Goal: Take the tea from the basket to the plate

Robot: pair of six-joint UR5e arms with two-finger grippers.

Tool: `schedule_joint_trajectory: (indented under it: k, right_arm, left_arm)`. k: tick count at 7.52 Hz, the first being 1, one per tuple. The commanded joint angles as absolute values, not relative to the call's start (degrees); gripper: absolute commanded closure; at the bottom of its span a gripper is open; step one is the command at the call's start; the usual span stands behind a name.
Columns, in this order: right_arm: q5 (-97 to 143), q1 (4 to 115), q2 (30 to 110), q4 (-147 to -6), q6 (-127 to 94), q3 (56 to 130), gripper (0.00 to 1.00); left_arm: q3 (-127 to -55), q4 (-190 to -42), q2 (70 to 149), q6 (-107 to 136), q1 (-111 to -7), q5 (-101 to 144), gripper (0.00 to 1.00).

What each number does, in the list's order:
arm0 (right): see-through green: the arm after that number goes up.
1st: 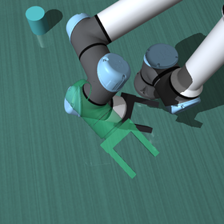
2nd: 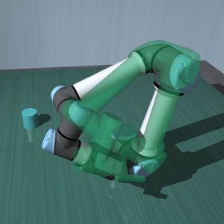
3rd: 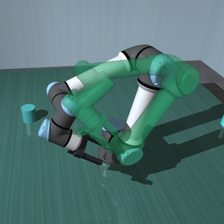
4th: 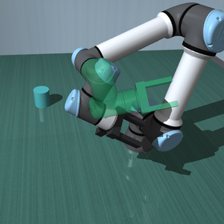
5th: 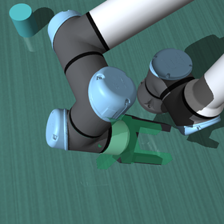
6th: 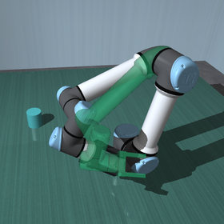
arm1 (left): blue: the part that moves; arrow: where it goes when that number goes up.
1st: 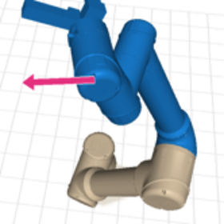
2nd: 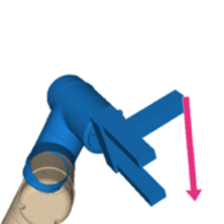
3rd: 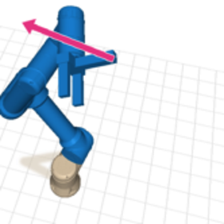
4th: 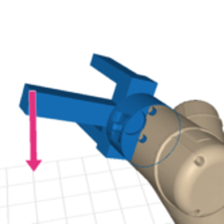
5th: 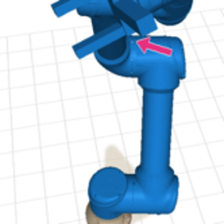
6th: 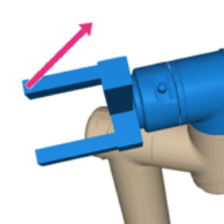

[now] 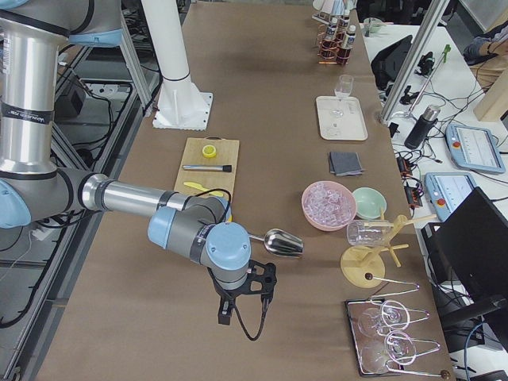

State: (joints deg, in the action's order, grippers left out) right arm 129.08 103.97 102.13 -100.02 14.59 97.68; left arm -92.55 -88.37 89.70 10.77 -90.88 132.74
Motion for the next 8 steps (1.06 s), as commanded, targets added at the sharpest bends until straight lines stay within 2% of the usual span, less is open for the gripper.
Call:
schedule_joint_trajectory:
  k: [1,5,7,8]
  right_arm:
    - [129.11,103.97,102.13,-100.02,14.50,97.73,0.00]
    - [129.02,103.97,102.13,-100.02,14.33,97.91,0.00]
    - [129.11,104.06,102.13,-100.02,14.33,97.82,0.00]
    - [129.11,104.06,102.13,-100.02,14.33,98.08,0.00]
  left_arm:
    - [-92.55,-88.85,89.91,10.46,-90.79,132.11,0.02]
    - [-92.55,-87.98,95.96,-7.54,-90.44,130.26,0.02]
    - [-92.20,-86.50,98.77,-21.86,-83.97,130.25,0.02]
    - [-89.15,-82.13,104.71,-28.67,-83.15,130.25,0.02]
